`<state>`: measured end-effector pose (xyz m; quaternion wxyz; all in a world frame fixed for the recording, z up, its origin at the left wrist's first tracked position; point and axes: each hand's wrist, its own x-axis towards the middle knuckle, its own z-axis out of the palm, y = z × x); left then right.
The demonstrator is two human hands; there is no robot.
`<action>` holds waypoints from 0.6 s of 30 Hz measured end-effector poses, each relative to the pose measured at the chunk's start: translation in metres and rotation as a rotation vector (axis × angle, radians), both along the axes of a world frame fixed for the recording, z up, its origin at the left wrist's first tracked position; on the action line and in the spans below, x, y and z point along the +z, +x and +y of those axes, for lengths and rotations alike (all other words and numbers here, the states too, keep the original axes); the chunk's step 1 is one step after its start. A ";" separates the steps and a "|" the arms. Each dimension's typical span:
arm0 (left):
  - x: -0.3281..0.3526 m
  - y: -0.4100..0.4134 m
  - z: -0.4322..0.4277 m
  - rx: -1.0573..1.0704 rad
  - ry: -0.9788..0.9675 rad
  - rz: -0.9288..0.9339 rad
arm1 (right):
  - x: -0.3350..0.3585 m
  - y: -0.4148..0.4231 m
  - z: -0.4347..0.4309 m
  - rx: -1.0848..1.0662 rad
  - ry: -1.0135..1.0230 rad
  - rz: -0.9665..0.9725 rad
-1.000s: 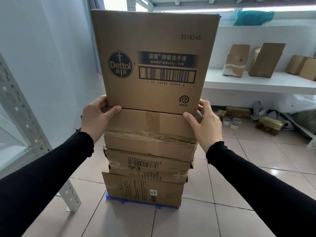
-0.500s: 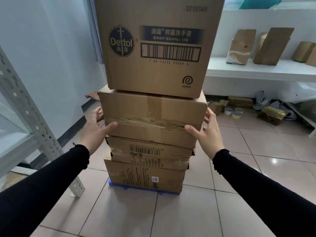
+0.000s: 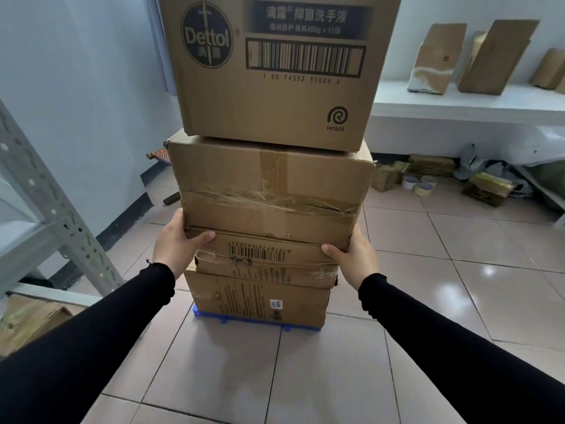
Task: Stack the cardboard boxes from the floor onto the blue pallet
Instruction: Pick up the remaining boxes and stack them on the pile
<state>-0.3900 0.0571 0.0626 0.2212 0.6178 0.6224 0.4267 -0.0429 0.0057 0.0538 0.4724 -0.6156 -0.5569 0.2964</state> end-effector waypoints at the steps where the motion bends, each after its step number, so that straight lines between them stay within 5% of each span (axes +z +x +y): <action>1: -0.001 -0.001 0.000 0.002 0.006 -0.007 | -0.002 0.000 0.000 -0.004 0.004 -0.008; 18: -0.028 -0.007 -0.005 -0.009 -0.064 -0.143 | -0.028 0.010 -0.009 0.061 -0.083 0.183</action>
